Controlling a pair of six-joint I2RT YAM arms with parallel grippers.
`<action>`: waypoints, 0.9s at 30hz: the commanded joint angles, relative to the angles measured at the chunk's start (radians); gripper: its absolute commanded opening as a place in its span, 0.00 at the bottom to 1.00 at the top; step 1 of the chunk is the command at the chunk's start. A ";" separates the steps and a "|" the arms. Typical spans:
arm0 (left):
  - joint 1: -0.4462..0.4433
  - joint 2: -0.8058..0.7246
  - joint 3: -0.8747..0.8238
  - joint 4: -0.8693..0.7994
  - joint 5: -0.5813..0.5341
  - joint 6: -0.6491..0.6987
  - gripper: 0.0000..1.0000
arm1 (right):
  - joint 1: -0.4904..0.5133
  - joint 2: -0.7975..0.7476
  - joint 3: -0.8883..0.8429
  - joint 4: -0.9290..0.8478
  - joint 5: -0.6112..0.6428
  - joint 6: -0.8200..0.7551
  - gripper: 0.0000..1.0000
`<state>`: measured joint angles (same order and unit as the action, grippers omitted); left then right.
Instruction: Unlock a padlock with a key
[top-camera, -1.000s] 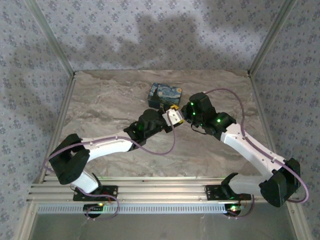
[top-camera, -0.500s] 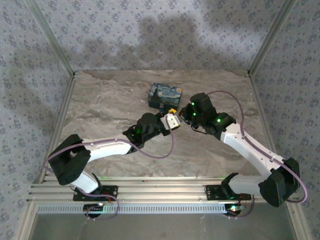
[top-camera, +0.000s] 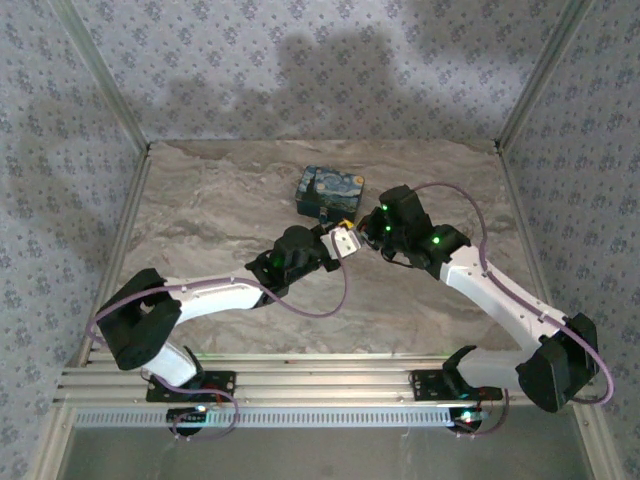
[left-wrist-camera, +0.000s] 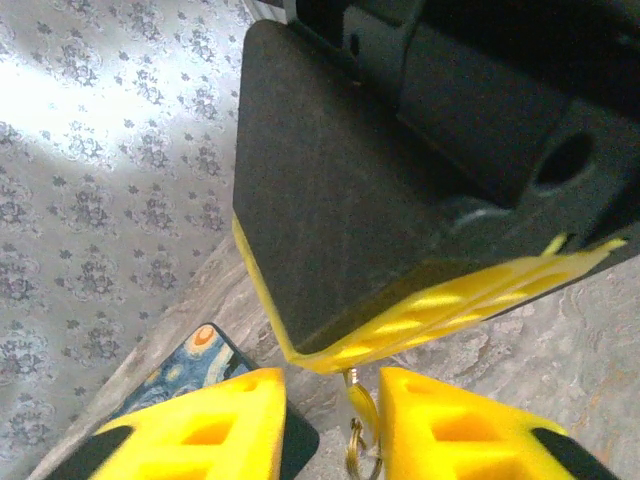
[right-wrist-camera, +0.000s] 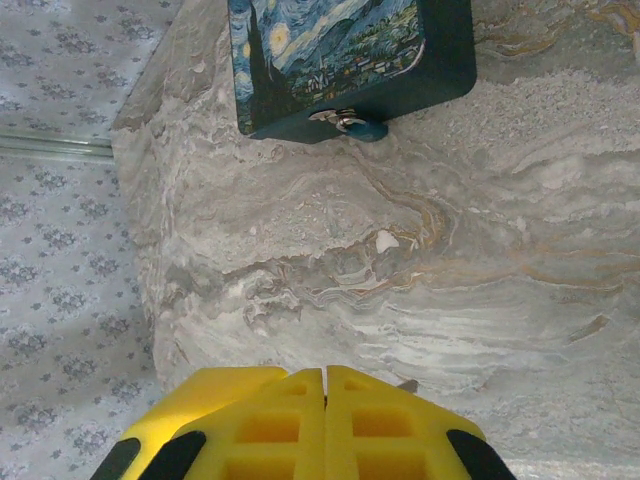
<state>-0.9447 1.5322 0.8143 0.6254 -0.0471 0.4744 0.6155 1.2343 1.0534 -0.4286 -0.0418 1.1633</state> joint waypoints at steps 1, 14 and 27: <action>0.000 0.000 -0.004 -0.023 -0.027 0.006 0.25 | 0.010 -0.011 0.022 0.022 -0.021 0.020 0.00; 0.002 -0.033 -0.008 -0.038 -0.026 -0.052 0.00 | 0.008 -0.011 0.015 0.050 -0.039 0.030 0.09; 0.200 -0.173 -0.045 -0.132 0.173 -0.416 0.00 | -0.054 -0.132 0.017 0.064 -0.018 -0.115 0.61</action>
<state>-0.7990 1.4242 0.7750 0.5262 0.0299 0.2123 0.5854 1.1622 1.0534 -0.3725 -0.0711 1.1263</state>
